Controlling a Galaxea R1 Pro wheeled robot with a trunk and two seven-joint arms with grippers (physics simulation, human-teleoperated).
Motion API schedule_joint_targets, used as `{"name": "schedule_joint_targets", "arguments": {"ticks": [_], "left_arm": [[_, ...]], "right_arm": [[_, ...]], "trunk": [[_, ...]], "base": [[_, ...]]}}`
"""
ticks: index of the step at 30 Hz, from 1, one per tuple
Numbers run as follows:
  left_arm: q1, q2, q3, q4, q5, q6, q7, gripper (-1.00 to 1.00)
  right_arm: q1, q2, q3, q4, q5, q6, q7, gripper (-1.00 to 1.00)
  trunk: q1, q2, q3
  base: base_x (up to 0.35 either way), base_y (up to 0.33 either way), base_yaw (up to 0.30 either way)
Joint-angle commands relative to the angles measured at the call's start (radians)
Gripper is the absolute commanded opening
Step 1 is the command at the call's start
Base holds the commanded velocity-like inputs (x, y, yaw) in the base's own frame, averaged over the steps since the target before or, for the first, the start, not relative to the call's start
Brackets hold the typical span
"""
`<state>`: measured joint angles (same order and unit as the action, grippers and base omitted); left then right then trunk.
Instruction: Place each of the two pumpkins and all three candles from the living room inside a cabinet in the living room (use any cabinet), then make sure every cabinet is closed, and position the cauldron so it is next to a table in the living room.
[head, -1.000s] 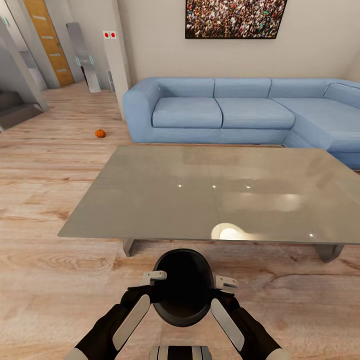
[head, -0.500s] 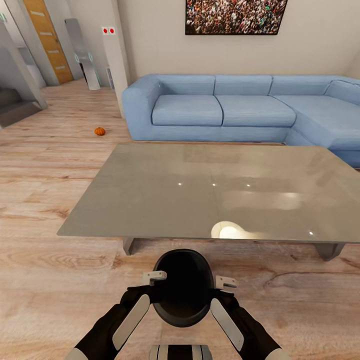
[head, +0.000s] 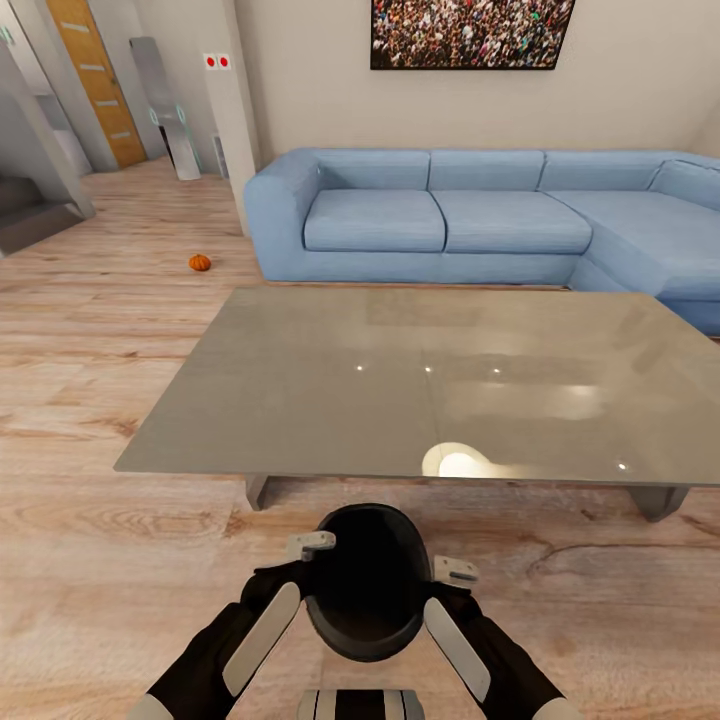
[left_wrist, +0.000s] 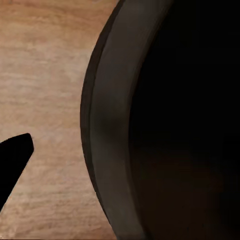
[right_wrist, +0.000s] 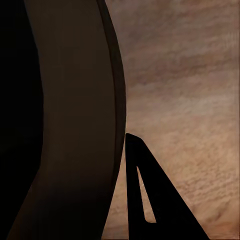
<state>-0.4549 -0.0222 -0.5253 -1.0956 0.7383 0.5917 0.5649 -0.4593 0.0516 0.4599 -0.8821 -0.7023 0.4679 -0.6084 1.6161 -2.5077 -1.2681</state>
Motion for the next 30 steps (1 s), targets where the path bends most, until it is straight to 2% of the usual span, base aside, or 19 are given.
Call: {"name": "schedule_joint_targets", "arguments": {"ticks": [1, 3, 4, 13, 30], "left_arm": [[-0.001, 0.0, -0.001, -0.001, 0.01, 0.0, 0.01, 1.0], [-0.001, 0.001, 0.001, -0.001, 0.01, 0.001, 0.01, 1.0], [-0.001, 0.001, 0.002, -0.001, 0.01, 0.001, 0.01, 1.0], [-0.001, -0.001, -0.003, -0.001, 0.011, 0.001, 0.01, 1.0], [-0.001, -0.003, 0.002, 0.002, 0.012, 0.008, 0.014, 1.0]], "right_arm": [[-0.001, -0.001, 0.002, -0.021, 0.006, 0.0, -0.008, -1.0], [-0.002, -0.001, 0.002, -0.021, 0.006, 0.0, -0.008, -1.0], [-0.001, -0.001, 0.002, -0.021, 0.006, 0.0, -0.008, 1.0], [-0.001, -0.001, 0.002, -0.021, 0.006, 0.0, -0.008, 1.0], [-0.002, 0.0, 0.002, -0.02, 0.005, 0.0, -0.008, 1.0]], "trunk": [[0.0, 0.0, -0.001], [0.0, 0.0, -0.001], [0.0, 0.0, -0.001], [0.0, 0.0, -0.001], [-0.008, 0.004, 0.065]], "base": [[0.0, 0.0, 0.0], [0.0, 0.0, 0.0], [0.0, 0.0, 0.0], [0.0, 0.0, 0.0], [0.0, 0.0, 0.0]]}}
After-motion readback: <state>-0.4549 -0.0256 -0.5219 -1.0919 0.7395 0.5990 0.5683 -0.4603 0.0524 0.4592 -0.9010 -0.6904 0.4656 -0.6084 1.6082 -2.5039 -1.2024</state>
